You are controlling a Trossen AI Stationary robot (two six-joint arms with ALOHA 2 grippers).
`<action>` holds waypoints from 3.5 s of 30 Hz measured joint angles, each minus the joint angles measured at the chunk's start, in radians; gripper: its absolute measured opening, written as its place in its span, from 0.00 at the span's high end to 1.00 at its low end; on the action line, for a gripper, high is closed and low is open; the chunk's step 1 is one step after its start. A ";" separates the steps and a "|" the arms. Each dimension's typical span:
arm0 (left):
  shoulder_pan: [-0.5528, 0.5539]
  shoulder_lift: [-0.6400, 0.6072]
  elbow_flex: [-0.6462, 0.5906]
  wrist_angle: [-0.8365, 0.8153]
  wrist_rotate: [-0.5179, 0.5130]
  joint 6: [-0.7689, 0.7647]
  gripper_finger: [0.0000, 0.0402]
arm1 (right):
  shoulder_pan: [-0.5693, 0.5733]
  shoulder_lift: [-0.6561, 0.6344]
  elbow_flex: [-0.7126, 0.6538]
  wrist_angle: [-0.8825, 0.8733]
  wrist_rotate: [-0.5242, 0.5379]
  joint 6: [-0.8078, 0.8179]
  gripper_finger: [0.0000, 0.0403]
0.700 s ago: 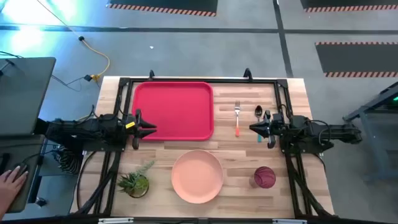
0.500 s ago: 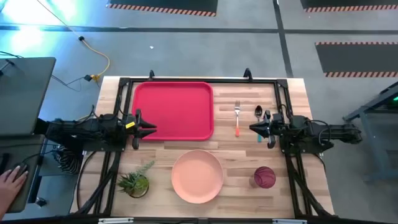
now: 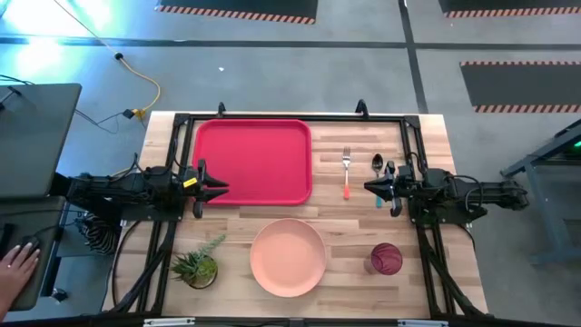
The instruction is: Pick and place plate/cup/fork/spoon on tray
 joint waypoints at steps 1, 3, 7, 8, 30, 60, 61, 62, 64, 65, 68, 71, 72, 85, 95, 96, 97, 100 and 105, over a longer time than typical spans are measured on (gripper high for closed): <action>0.000 0.000 0.000 0.000 0.000 0.000 0.81 | 0.000 0.000 0.000 0.000 0.000 0.000 0.93; 0.000 0.000 0.000 0.000 0.000 0.000 0.81 | 0.000 0.000 0.000 0.000 0.000 0.000 0.93; 0.000 0.000 0.000 0.000 0.000 0.000 0.81 | 0.000 0.000 0.000 0.000 0.000 0.000 0.93; 0.000 0.000 0.000 0.000 0.000 0.000 0.81 | 0.000 0.000 0.000 0.000 0.000 0.000 0.93; 0.000 0.000 0.000 0.000 0.000 0.000 0.81 | 0.000 0.000 0.000 0.000 0.000 0.000 0.93; 0.000 0.000 0.000 0.000 0.000 0.000 0.81 | 0.000 0.000 0.000 0.000 0.000 0.000 0.93; 0.000 0.000 0.000 0.000 0.000 0.000 0.81 | 0.000 0.000 0.000 0.000 0.000 0.000 0.93; 0.000 0.000 0.000 0.000 0.000 0.000 0.81 | 0.000 0.000 0.000 0.000 0.000 0.000 0.93; 0.000 0.000 0.000 0.000 0.000 0.009 0.81 | 0.000 0.000 0.000 0.000 0.000 0.000 0.93; 0.000 0.000 0.000 0.000 0.000 0.014 0.81 | 0.000 0.000 0.000 0.000 0.000 0.000 0.93; 0.000 0.000 0.000 0.000 0.000 0.017 0.81 | 0.000 0.000 0.000 0.000 0.000 0.000 0.93; 0.000 0.000 0.000 0.000 0.000 0.017 0.81 | 0.000 0.000 0.000 0.000 0.000 0.000 0.93; 0.000 0.000 0.000 0.000 0.000 0.017 0.81 | 0.000 0.000 0.000 0.000 0.000 0.000 0.93; 0.000 0.000 0.000 0.001 -0.013 0.008 0.81 | 0.000 0.000 0.000 0.000 0.000 0.000 0.93; 0.000 0.000 0.000 0.018 -0.096 -0.175 0.81 | 0.000 0.000 0.000 0.001 0.000 0.001 0.93; 0.000 0.000 0.000 0.020 -0.114 -0.198 0.81 | 0.000 0.000 0.000 0.001 0.000 0.009 0.93; 0.000 0.000 0.000 0.024 -0.131 -0.221 0.81 | 0.000 0.000 0.000 0.001 0.000 0.034 0.93; 0.000 0.000 0.000 0.035 -0.190 -0.292 0.81 | 0.000 0.000 0.000 0.007 0.008 0.127 0.93; 0.000 0.000 0.000 0.071 -0.267 -0.352 0.81 | 0.000 0.000 0.000 0.109 0.111 0.219 0.93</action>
